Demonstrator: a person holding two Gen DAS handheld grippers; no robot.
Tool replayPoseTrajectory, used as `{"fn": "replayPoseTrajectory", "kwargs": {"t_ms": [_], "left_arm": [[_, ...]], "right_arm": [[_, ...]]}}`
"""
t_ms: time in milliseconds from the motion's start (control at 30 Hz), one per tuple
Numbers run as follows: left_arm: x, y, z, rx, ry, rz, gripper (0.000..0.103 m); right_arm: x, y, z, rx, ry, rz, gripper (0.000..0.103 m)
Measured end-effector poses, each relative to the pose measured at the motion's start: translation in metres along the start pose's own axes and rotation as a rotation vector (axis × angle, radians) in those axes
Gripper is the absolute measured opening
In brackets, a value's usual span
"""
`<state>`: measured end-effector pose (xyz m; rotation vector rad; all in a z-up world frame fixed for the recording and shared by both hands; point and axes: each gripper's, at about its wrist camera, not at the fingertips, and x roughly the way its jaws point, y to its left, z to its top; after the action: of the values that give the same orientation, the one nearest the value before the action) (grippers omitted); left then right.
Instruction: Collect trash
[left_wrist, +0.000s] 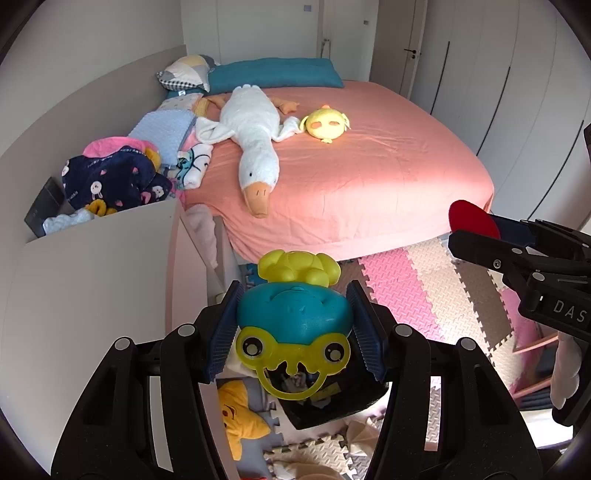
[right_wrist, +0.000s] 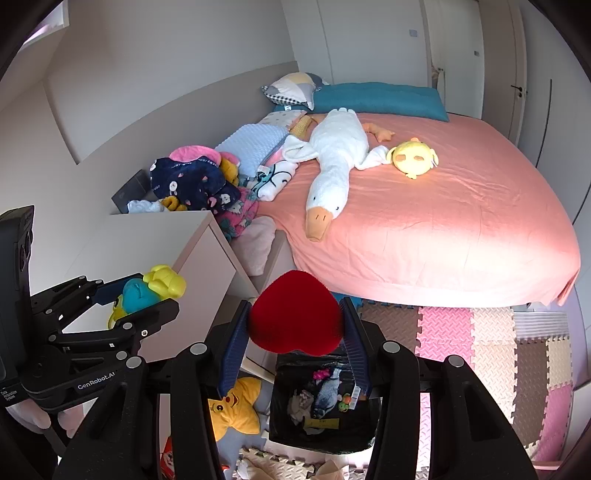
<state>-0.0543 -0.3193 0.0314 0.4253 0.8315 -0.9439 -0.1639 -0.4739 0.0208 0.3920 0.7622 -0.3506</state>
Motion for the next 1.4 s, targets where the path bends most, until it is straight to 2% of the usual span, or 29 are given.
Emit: {"fn": "replayPoseTrajectory", "kwargs": {"t_ms": [33, 100, 133, 167, 367, 867, 1100, 1400], "left_arm": [[0.0, 0.0, 0.0, -0.003, 0.003, -0.005, 0.057], [0.001, 0.003, 0.0, -0.018, 0.018, -0.026, 0.077], [-0.001, 0.005, 0.0, -0.03, 0.01, -0.017, 0.094], [-0.003, 0.007, 0.0, -0.036, -0.007, -0.002, 0.096], [-0.007, 0.016, 0.003, -0.051, -0.02, 0.052, 0.096], [-0.01, 0.008, 0.002, -0.038, -0.032, 0.054, 0.096], [-0.012, 0.01, 0.002, -0.063, -0.038, 0.076, 0.096], [-0.013, 0.015, 0.001, -0.092, -0.044, 0.053, 0.096]], "right_arm": [[0.0, 0.0, 0.0, 0.003, 0.001, 0.001, 0.05], [-0.001, -0.001, 0.001, 0.011, 0.002, -0.01, 0.052], [-0.002, -0.001, 0.002, 0.013, -0.001, -0.016, 0.058], [-0.004, -0.001, 0.002, 0.015, -0.011, -0.023, 0.067], [-0.015, 0.0, 0.006, 0.008, -0.06, -0.049, 0.077], [-0.018, -0.001, 0.006, -0.005, -0.059, -0.04, 0.078], [-0.018, 0.0, 0.006, -0.007, -0.058, -0.04, 0.078], [-0.018, 0.001, 0.006, -0.005, -0.057, -0.042, 0.078]]}}
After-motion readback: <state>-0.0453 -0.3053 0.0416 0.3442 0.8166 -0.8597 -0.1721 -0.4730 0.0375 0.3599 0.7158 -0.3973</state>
